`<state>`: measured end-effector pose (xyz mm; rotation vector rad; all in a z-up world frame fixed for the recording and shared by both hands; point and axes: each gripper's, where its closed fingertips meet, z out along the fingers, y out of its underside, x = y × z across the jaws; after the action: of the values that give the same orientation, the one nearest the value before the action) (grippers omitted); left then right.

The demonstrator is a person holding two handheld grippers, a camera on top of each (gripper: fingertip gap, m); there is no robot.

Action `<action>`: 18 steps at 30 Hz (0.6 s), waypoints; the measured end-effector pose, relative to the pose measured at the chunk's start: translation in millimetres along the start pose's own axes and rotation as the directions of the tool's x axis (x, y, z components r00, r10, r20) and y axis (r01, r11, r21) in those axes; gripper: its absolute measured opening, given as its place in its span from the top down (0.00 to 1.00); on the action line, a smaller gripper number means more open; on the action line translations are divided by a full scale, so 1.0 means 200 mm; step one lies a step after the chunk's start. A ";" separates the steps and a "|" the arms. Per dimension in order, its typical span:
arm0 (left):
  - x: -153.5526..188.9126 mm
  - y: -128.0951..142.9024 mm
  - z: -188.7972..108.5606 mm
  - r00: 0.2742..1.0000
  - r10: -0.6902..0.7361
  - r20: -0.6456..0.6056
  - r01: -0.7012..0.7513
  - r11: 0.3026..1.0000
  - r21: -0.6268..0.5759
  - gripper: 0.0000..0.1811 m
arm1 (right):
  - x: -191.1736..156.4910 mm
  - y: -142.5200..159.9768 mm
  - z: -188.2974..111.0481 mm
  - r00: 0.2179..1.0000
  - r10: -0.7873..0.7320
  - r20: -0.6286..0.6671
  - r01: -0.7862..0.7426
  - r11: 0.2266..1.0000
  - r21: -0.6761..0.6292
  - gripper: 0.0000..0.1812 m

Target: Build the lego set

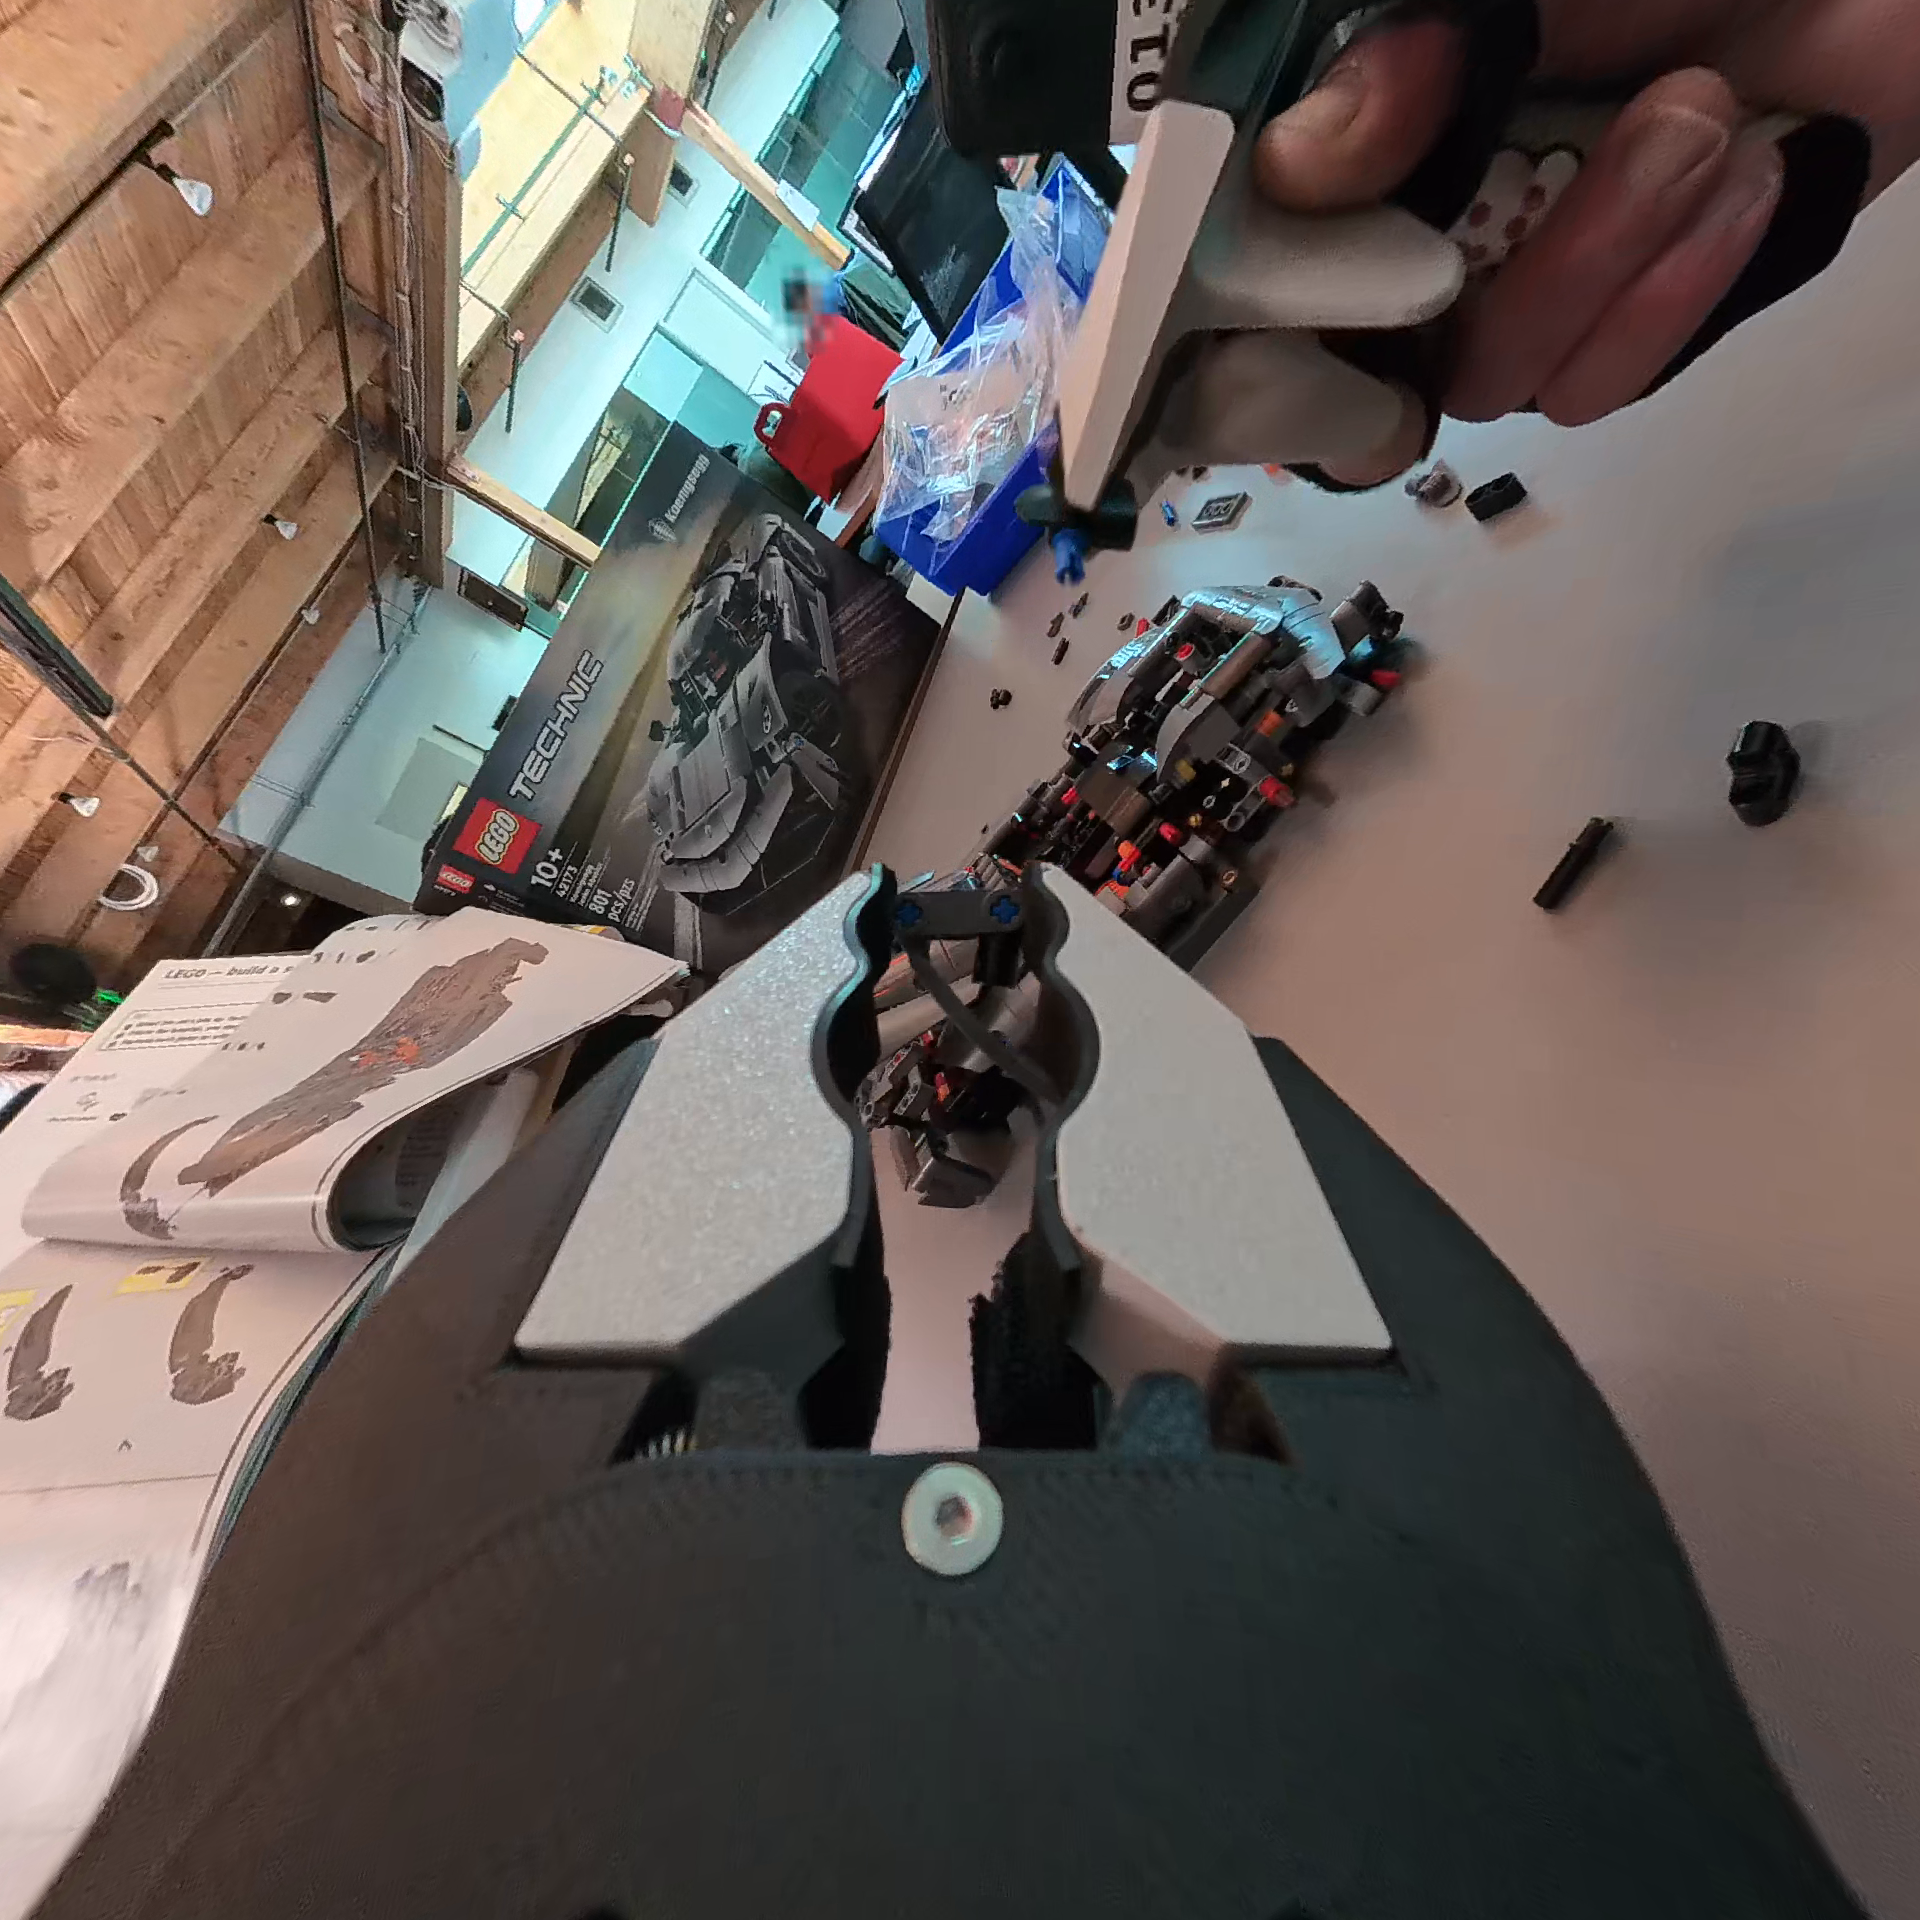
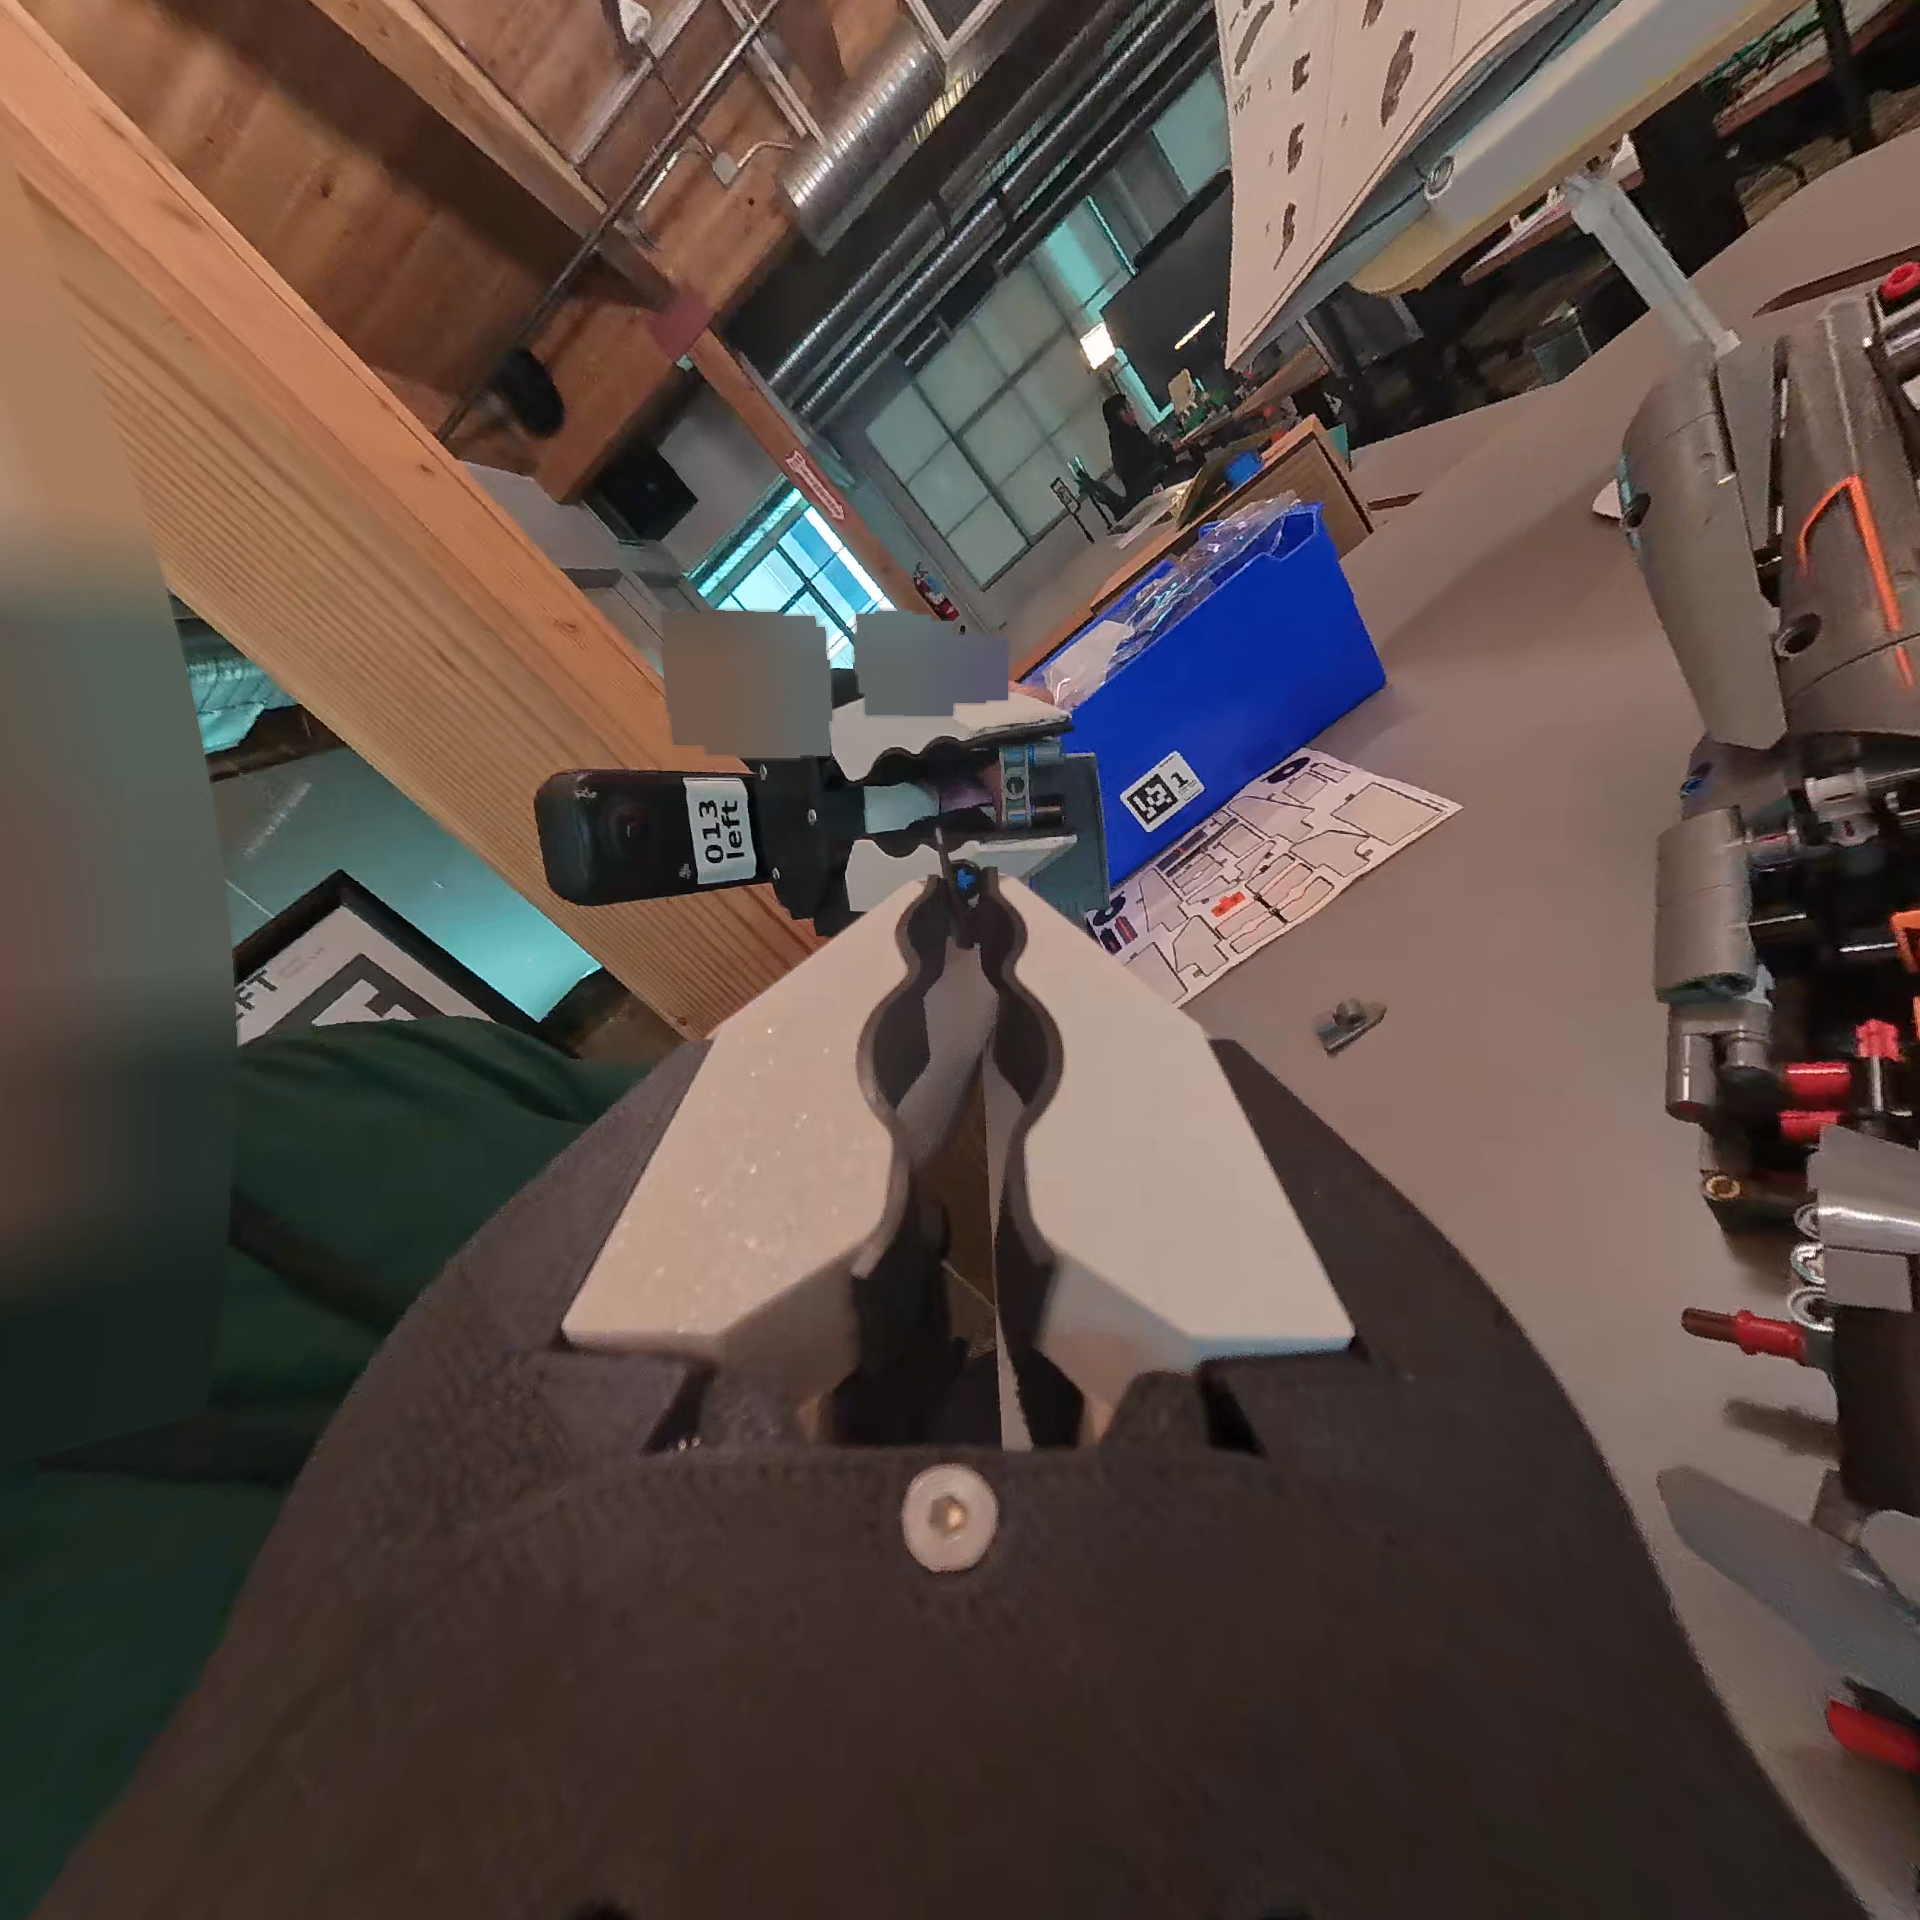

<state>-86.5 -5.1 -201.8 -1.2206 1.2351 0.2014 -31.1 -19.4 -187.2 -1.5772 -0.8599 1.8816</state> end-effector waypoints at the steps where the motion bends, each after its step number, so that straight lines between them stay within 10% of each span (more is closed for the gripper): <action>1: 0.00 0.00 0.00 1.000 0.005 0.004 -0.005 1.000 0.006 0.88 | -0.01 0.00 0.00 1.000 0.000 0.007 0.000 1.000 0.005 0.97; 10: 0.01 -0.04 -0.05 0.999 -0.037 -0.028 0.038 0.998 0.058 0.88 | -0.04 0.01 0.02 1.000 -0.031 -0.004 0.031 1.000 -0.003 0.97; 18: 0.41 0.11 -0.02 0.880 -0.181 -0.438 0.098 0.974 -0.205 0.87 | 0.02 0.09 -0.05 0.986 -0.102 -0.128 0.090 0.991 -0.097 0.97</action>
<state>-71.5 -37.6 -279.9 -1.5657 1.5479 -0.0945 -20.8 -27.6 -204.3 -1.6641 -0.9560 1.6714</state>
